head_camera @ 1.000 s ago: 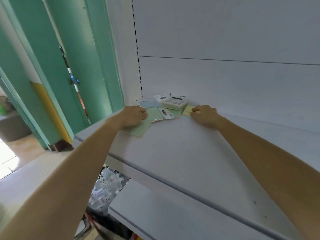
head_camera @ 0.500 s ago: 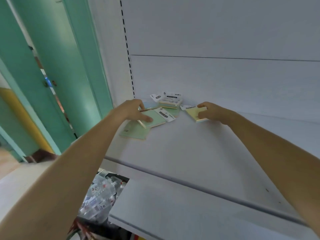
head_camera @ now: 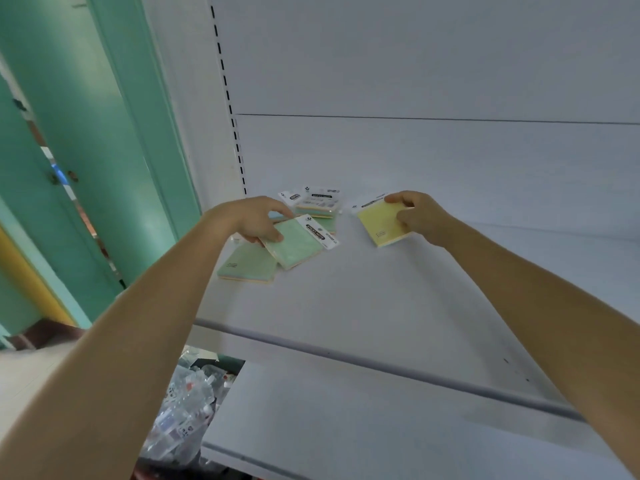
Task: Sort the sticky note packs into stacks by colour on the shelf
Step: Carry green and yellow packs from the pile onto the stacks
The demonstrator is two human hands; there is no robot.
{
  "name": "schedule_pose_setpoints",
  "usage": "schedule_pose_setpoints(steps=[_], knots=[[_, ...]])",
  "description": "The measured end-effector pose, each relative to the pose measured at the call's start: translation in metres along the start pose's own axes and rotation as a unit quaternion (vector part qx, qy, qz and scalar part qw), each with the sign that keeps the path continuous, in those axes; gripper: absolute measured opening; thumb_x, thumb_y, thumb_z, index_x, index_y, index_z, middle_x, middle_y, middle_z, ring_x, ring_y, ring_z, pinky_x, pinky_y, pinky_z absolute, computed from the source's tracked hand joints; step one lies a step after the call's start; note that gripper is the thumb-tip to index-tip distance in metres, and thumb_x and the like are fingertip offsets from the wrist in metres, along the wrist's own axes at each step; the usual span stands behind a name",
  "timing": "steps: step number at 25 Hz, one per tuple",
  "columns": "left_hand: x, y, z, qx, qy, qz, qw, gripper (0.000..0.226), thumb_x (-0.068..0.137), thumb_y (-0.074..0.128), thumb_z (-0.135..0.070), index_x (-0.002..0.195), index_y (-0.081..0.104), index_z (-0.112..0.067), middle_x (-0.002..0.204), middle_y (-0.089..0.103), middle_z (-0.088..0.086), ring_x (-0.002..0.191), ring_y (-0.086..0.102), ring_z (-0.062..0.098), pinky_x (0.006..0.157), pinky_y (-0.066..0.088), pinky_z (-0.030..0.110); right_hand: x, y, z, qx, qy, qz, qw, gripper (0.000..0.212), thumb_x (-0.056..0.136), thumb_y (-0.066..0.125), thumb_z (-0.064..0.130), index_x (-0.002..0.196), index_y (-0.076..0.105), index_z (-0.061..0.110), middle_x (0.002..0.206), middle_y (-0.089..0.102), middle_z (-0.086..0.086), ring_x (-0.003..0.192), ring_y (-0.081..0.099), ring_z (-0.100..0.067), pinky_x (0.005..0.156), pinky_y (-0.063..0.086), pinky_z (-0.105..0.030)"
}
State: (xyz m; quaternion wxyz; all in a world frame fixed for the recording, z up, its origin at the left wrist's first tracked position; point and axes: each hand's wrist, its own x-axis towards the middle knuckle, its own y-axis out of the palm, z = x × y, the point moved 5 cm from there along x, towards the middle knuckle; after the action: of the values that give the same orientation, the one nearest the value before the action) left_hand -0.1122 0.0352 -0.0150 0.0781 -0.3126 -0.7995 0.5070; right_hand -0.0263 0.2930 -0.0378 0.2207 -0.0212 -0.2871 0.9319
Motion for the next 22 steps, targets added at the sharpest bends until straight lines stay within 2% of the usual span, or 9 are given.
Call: schedule_pose_setpoints(steps=[2, 5, 6, 8, 9, 11, 15, 18, 22], knots=[[0.000, 0.001, -0.002, -0.079, 0.026, -0.023, 0.996, 0.046, 0.087, 0.054, -0.001, 0.128, 0.050, -0.022, 0.094, 0.052, 0.006, 0.067, 0.052, 0.018, 0.060, 0.046, 0.022, -0.007, -0.007, -0.004, 0.027, 0.001, -0.030, 0.999, 0.051, 0.083, 0.040, -0.007, 0.125, 0.055, 0.017, 0.113, 0.044, -0.002, 0.093, 0.044, -0.018, 0.057, 0.036, -0.012], [-0.002, 0.007, -0.009, -0.200, 0.070, -0.080, 0.974, 0.045, 0.089, 0.049, 0.003, 0.127, 0.050, -0.022, 0.085, 0.048, 0.002, 0.063, 0.052, 0.014, 0.051, 0.049, 0.016, -0.024, -0.019, -0.010, 0.036, -0.003, -0.042, 0.998, 0.056, 0.080, 0.042, -0.010, 0.124, 0.056, 0.021, 0.120, 0.048, 0.000, 0.079, 0.046, -0.010, 0.046, 0.036, -0.003], [-0.002, 0.011, -0.012, -0.236, 0.080, -0.091, 0.964, 0.046, 0.089, 0.049, 0.002, 0.128, 0.048, -0.022, 0.087, 0.048, 0.002, 0.063, 0.053, 0.013, 0.048, 0.049, 0.012, -0.032, -0.024, -0.013, 0.037, -0.006, -0.049, 0.998, 0.058, 0.078, 0.043, -0.012, 0.124, 0.056, 0.020, 0.124, 0.049, -0.002, 0.080, 0.048, -0.009, 0.053, 0.040, -0.003], [0.000, 0.022, -0.024, -0.283, 0.099, -0.099, 0.949, 0.048, 0.089, 0.049, 0.003, 0.130, 0.046, -0.022, 0.087, 0.047, 0.001, 0.065, 0.053, 0.012, 0.048, 0.050, 0.010, -0.048, -0.037, -0.026, 0.050, 0.007, -0.083, 0.995, 0.059, 0.076, 0.047, -0.014, 0.123, 0.057, 0.021, 0.130, 0.048, -0.005, 0.093, 0.051, -0.017, 0.078, 0.051, -0.022], [0.003, 0.029, -0.033, -0.293, 0.110, -0.100, 0.944, 0.048, 0.089, 0.049, 0.003, 0.130, 0.045, -0.021, 0.085, 0.046, -0.001, 0.066, 0.053, 0.011, 0.050, 0.050, 0.011, -0.059, -0.044, -0.034, 0.065, 0.023, -0.102, 0.992, 0.058, 0.077, 0.048, -0.013, 0.122, 0.058, 0.021, 0.129, 0.048, -0.005, 0.094, 0.052, -0.021, 0.088, 0.051, -0.034], [0.006, 0.044, -0.054, -0.307, 0.135, -0.113, 0.935, 0.049, 0.087, 0.049, 0.003, 0.131, 0.044, -0.018, 0.082, 0.041, -0.005, 0.068, 0.049, 0.009, 0.051, 0.050, 0.010, -0.081, -0.059, -0.050, 0.110, 0.048, -0.130, 0.984, 0.056, 0.078, 0.047, -0.013, 0.121, 0.058, 0.022, 0.123, 0.051, -0.005, 0.090, 0.053, -0.024, 0.093, 0.049, -0.042], [0.004, 0.083, -0.119, -0.327, 0.190, -0.104, 0.920, 0.049, 0.086, 0.052, 0.002, 0.130, 0.045, -0.018, 0.083, 0.037, -0.005, 0.068, 0.046, 0.007, 0.053, 0.050, 0.010, -0.137, -0.110, -0.078, 0.156, 0.087, -0.206, 0.962, 0.057, 0.079, 0.044, -0.014, 0.123, 0.057, 0.019, 0.111, 0.052, -0.004, 0.087, 0.051, -0.025, 0.091, 0.048, -0.041], [-0.005, 0.113, -0.173, -0.327, 0.224, -0.071, 0.916, 0.049, 0.086, 0.053, 0.000, 0.130, 0.045, -0.020, 0.086, 0.040, -0.004, 0.070, 0.048, 0.008, 0.064, 0.051, 0.021, -0.178, -0.156, -0.097, 0.155, 0.097, -0.261, 0.948, 0.057, 0.080, 0.041, -0.016, 0.126, 0.055, 0.015, 0.116, 0.048, -0.003, 0.091, 0.050, -0.022, 0.094, 0.048, -0.041], [-0.019, 0.156, -0.248, -0.327, 0.259, -0.047, 0.908, 0.049, 0.086, 0.054, 0.000, 0.130, 0.045, -0.020, 0.083, 0.038, -0.007, 0.068, 0.048, 0.009, 0.070, 0.052, 0.026, -0.228, -0.217, -0.127, 0.155, 0.105, -0.306, 0.933, 0.058, 0.080, 0.040, -0.017, 0.127, 0.054, 0.015, 0.117, 0.049, -0.005, 0.090, 0.049, -0.023, 0.085, 0.045, -0.035]])
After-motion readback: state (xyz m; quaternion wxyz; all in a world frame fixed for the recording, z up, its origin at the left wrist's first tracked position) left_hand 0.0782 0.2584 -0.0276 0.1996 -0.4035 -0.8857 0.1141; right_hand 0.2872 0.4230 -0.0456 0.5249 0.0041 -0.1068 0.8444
